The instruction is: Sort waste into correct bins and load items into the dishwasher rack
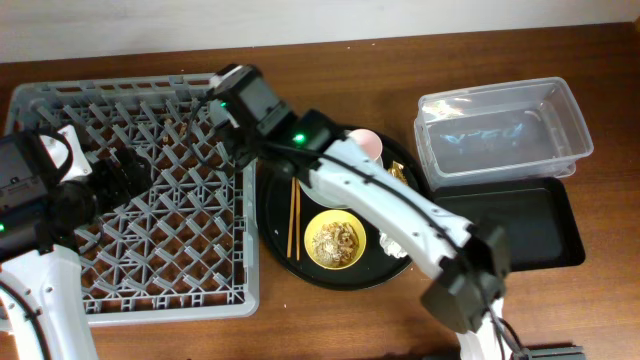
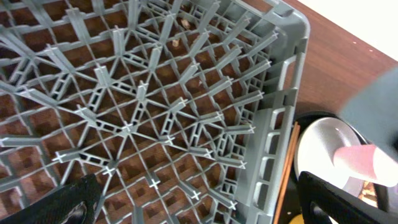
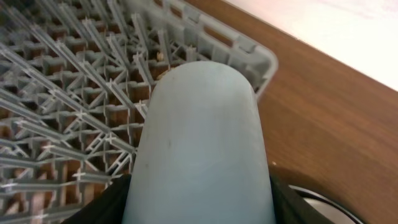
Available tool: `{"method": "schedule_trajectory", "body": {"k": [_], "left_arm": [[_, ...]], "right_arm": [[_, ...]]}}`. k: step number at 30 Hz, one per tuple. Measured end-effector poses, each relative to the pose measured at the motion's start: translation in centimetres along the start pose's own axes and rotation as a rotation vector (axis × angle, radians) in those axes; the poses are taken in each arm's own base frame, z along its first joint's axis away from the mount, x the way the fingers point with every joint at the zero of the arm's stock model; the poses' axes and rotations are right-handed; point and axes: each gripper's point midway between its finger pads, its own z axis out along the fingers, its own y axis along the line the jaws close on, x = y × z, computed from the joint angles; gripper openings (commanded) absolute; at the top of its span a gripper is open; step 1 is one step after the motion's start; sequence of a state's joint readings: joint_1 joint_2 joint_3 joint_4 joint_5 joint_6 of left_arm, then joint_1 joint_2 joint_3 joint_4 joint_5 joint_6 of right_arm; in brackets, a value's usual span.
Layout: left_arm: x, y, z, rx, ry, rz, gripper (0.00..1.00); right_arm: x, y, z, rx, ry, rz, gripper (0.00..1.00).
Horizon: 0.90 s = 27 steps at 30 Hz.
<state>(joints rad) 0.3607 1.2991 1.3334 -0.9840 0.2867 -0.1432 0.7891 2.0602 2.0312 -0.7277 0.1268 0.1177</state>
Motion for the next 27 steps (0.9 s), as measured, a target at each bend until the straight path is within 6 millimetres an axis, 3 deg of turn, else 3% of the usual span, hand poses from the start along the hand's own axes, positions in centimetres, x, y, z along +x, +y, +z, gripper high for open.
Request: {"method": "schedule_trajectory", "body": {"k": [2, 8, 10, 14, 17, 18, 19, 20, 21, 22, 23, 25, 26, 27], "left_arm": [[0.0, 0.3, 0.0, -0.015, -0.001, 0.000, 0.99], [-0.1, 0.4, 0.0, -0.026, -0.003, 0.000, 0.99], [-0.1, 0.5, 0.0, -0.026, -0.003, 0.000, 0.99], [-0.1, 0.5, 0.0, -0.026, -0.003, 0.000, 0.99], [-0.1, 0.5, 0.0, -0.027, -0.004, 0.000, 0.99], [-0.1, 0.5, 0.0, -0.026, -0.003, 0.000, 0.99], [0.0, 0.5, 0.0, -0.027, -0.003, 0.000, 0.99], [-0.1, 0.5, 0.0, -0.028, -0.004, 0.000, 0.99], [-0.1, 0.5, 0.0, -0.030, -0.004, 0.000, 0.99], [-0.1, 0.5, 0.0, -0.030, -0.004, 0.000, 0.99], [-0.1, 0.5, 0.0, -0.030, -0.004, 0.000, 0.99], [-0.1, 0.5, 0.0, -0.030, -0.004, 0.000, 0.99], [-0.1, 0.5, 0.0, -0.030, -0.004, 0.000, 0.99], [-0.1, 0.5, 0.0, -0.030, -0.004, 0.000, 0.99]], "right_arm": [[2.0, 1.7, 3.8, -0.007, 0.039, -0.064, 0.45], [3.9, 2.5, 7.8, -0.017, 0.062, -0.084, 0.46], [4.7, 2.8, 8.8, -0.035, 0.080, -0.087, 0.65], [5.0, 3.1, 9.0, -0.050, 0.088, -0.101, 0.85], [5.2, 3.1, 8.9, -0.053, 0.095, -0.139, 0.86], [4.8, 2.9, 8.1, -0.049, 0.092, -0.145, 0.85], [4.3, 2.4, 6.9, -0.032, 0.091, -0.140, 0.77], [3.6, 1.6, 4.2, -0.020, 0.099, -0.133, 0.59], [4.7, -0.6, 0.9, 0.009, 0.184, -0.115, 0.46], [4.1, -3.3, -1.8, 0.044, 0.193, -0.078, 0.46], [5.2, -8.8, -6.0, 0.119, 0.265, -0.006, 0.47], [8.2, -13.9, -8.4, 0.190, 0.391, 0.073, 0.47], [10.5, -15.8, -8.2, 0.214, 0.464, 0.110, 0.46], [12.2, -16.4, -7.5, 0.216, 0.506, 0.121, 0.46]]}}
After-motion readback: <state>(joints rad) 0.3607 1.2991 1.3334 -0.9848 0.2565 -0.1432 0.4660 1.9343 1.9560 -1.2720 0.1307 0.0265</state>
